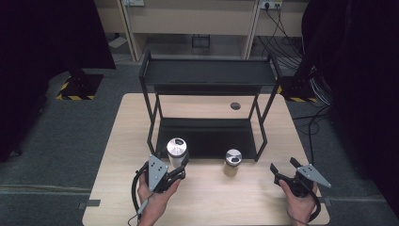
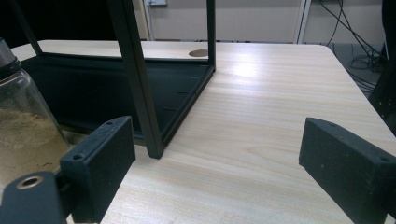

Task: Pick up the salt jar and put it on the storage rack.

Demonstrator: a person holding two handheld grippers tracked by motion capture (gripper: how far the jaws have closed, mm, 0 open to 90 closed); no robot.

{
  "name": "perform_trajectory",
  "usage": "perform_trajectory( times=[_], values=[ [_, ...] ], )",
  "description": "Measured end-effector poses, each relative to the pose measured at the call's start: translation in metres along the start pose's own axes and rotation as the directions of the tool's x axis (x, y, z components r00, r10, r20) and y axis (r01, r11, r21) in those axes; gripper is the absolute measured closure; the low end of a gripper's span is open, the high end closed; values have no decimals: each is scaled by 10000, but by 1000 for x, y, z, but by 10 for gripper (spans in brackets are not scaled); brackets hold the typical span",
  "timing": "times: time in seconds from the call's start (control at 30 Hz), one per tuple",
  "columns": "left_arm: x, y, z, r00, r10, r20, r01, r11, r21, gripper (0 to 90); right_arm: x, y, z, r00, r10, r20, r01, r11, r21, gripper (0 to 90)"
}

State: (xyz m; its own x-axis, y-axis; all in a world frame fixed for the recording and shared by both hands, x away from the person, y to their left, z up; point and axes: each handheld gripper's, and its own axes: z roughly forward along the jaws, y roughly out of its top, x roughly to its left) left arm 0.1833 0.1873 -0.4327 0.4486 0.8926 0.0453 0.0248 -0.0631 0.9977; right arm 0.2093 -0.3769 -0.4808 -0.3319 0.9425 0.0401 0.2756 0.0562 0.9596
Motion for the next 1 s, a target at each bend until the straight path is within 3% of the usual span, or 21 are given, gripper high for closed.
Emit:
perform_trajectory(
  times=[0.1, 0.23, 0.53, 1.0],
  values=[
    [2, 8, 2, 10000, -10, -83, 10, 10000, -53, 303, 0, 0, 0, 10000, 42, 2, -42, 10000, -25, 108],
    [9, 33, 7, 9998, 2, -189, -4, 9999, -108, 303, -2, -1, 0, 9999, 106, 26, -106, 9999, -29, 108],
    [18, 73, 14, 9986, 333, -415, -342, 9992, -225, 303, -3, -1, 0, 9999, 150, 11, -150, 9999, -41, 109],
    [25, 109, 25, 9982, 468, -375, -480, 9983, -333, 303, -4, -1, 0, 9998, 184, -11, -184, 9998, -36, 109]
  ],
)
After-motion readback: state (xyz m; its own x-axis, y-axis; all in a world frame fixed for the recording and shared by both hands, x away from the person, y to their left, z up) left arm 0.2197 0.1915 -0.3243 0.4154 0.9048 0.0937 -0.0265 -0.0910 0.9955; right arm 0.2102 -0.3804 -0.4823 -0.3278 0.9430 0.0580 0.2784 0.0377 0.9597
